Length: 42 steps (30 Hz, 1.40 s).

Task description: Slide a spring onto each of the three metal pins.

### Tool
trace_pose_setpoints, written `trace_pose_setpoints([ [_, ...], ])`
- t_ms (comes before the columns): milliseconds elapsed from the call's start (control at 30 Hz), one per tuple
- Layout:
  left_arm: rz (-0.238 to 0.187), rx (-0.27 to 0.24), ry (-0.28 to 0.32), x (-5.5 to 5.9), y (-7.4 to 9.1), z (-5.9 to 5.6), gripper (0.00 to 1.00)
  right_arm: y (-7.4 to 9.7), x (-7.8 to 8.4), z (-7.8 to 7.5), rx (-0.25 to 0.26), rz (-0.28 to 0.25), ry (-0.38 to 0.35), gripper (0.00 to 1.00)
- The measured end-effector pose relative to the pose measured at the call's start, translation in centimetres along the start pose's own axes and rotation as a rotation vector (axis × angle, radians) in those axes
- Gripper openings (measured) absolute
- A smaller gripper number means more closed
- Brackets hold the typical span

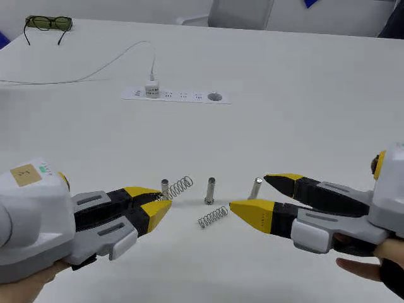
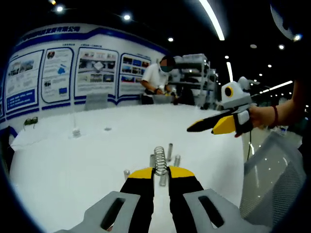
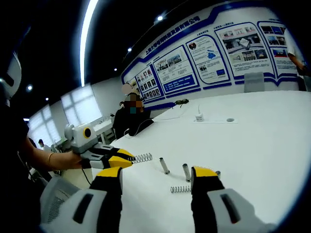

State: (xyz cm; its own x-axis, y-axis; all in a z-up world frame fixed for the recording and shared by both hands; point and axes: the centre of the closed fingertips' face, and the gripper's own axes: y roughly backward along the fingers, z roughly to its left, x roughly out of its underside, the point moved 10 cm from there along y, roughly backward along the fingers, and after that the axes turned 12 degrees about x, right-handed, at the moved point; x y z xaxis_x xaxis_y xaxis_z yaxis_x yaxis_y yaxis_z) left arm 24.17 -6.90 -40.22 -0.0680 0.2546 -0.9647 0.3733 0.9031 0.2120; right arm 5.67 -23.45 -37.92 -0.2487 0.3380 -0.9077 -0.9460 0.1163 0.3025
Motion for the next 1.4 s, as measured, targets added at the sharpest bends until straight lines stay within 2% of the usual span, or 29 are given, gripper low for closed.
trace_pose_setpoints([
  [300,-0.106,0.077,0.045,-0.8,-0.2,-1.1,0.09,-1.1,-0.9,0.9,-0.085,-0.019,-0.077,0.50],
  [533,-0.142,0.141,0.036,-1.1,-0.5,-1.9,0.10,-1.6,-0.7,1.6,-0.152,0.001,-0.107,0.43],
  [633,-0.167,0.161,0.034,-1.2,-0.6,-2.1,0.10,-1.8,-0.6,1.6,-0.146,0.002,-0.124,0.42],
  [933,-0.197,0.193,0.038,-1.5,-0.6,-2.5,0.10,-2.1,-0.5,2.2,-0.191,0.003,-0.208,0.31],
  [1133,-0.223,0.213,0.040,-1.6,-0.6,-2.7,0.10,-2.1,-0.7,2.4,-0.225,-0.003,-0.292,0.25],
  [1400,-0.229,0.223,0.036,-1.7,-0.7,-2.8,0.10,-2.1,-0.9,2.6,-0.251,-0.007,-0.330,0.16],
])
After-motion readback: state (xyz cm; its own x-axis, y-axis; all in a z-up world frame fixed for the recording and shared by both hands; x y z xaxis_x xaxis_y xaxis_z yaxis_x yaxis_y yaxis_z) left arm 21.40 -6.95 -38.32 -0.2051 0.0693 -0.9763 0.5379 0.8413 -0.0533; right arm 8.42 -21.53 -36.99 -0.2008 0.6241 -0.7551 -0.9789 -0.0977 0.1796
